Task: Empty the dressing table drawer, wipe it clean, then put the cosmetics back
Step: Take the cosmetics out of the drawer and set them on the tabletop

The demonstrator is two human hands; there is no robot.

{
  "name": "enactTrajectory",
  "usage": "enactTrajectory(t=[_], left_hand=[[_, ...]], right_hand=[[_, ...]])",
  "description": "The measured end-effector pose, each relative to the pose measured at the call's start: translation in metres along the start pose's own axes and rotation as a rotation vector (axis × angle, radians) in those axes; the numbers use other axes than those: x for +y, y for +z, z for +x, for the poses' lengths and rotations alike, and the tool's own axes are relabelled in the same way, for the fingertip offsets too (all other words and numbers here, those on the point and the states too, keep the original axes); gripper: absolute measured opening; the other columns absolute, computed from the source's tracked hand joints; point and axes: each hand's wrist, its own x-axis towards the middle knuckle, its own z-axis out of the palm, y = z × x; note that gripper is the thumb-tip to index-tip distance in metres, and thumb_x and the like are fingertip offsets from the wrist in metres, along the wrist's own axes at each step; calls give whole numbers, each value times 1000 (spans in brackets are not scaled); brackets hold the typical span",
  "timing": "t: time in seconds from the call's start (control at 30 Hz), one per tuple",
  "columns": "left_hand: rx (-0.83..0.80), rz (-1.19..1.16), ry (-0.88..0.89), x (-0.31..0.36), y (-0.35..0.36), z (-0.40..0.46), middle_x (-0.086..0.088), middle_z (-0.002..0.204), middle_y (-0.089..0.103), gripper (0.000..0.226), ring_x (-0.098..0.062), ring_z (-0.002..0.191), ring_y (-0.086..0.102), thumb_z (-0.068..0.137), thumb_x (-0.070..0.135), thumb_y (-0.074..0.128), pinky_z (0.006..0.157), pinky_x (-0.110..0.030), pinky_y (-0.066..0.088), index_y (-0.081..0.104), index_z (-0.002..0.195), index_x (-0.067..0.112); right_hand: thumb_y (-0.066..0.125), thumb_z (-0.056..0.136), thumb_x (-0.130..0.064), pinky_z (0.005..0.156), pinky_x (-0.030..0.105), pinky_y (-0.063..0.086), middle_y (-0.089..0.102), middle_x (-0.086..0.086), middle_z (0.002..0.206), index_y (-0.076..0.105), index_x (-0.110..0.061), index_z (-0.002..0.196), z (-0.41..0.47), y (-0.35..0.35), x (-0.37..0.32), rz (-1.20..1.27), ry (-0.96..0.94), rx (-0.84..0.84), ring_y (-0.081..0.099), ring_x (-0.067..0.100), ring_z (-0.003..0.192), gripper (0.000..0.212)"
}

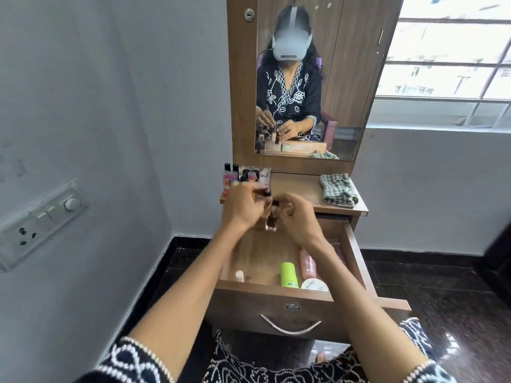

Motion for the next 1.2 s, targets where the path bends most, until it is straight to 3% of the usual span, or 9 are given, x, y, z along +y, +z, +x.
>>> enactTrajectory(t=[0.13, 0.27, 0.37, 0.5, 0.63, 0.8, 0.93, 1.2], left_hand=[[63, 148, 51, 7, -6, 54, 5, 100, 72, 25, -20, 102, 54, 76, 37, 72, 89, -33, 40, 72, 99, 29], [22, 239, 83, 8, -1, 89, 6, 110, 68, 32, -20, 110, 46, 75, 43, 71, 78, -31, 21, 70, 104, 30], [-41, 260, 65, 0, 8, 102, 6, 111, 67, 30, -20, 112, 43, 74, 43, 72, 78, -32, 19, 70, 102, 32], [-97, 276, 18, -16, 19, 107, 8, 109, 67, 27, -20, 113, 42, 74, 44, 71, 79, -33, 19, 71, 99, 32], [-61, 261, -9, -29, 26, 110, 9, 104, 69, 23, -20, 111, 43, 75, 43, 71, 77, -33, 18, 72, 95, 32], [-55, 279, -6, -36, 30, 115, 8, 102, 69, 22, -19, 110, 42, 76, 41, 70, 74, -32, 17, 71, 96, 31], [-51, 284, 5, -36, 33, 119, 8, 103, 68, 23, -19, 110, 42, 77, 39, 70, 75, -32, 17, 70, 98, 31], [-86, 392, 54, -33, 29, 125, 4, 112, 65, 31, -20, 113, 40, 78, 42, 69, 78, -34, 20, 67, 106, 30]], right_hand=[[66, 86, -13, 57, 12, 43, 64, -1, 87, 66, -11, 103, 42, -13, -7, 9, 6, 82, 57, 9, 68, 17], [67, 85, -14, 63, 11, 39, 60, -4, 90, 66, -9, 104, 76, -13, -1, 6, 51, 121, 54, 4, 72, 19], [67, 85, -10, 67, 13, 39, 60, -3, 89, 66, -8, 104, 92, -7, 11, -7, 103, 101, 55, 7, 78, 19], [67, 85, -8, 50, 3, 38, 61, -3, 82, 67, -9, 101, 102, 5, 26, 45, 203, 59, 55, 6, 67, 16], [67, 85, -8, 48, -2, 35, 56, -8, 78, 66, -8, 102, 108, 13, 35, 44, 219, 53, 49, -2, 63, 17], [68, 85, -10, 59, 11, 40, 57, -8, 79, 67, -10, 102, 117, 18, 39, 48, 222, 57, 53, 7, 70, 17], [68, 84, -7, 73, 28, 53, 56, -7, 77, 66, -9, 101, 120, 23, 40, 71, 230, 29, 56, 13, 76, 17], [66, 86, -9, 72, 24, 48, 59, 0, 90, 65, -9, 104, 121, 24, 42, 39, 197, 21, 55, 13, 81, 18]])
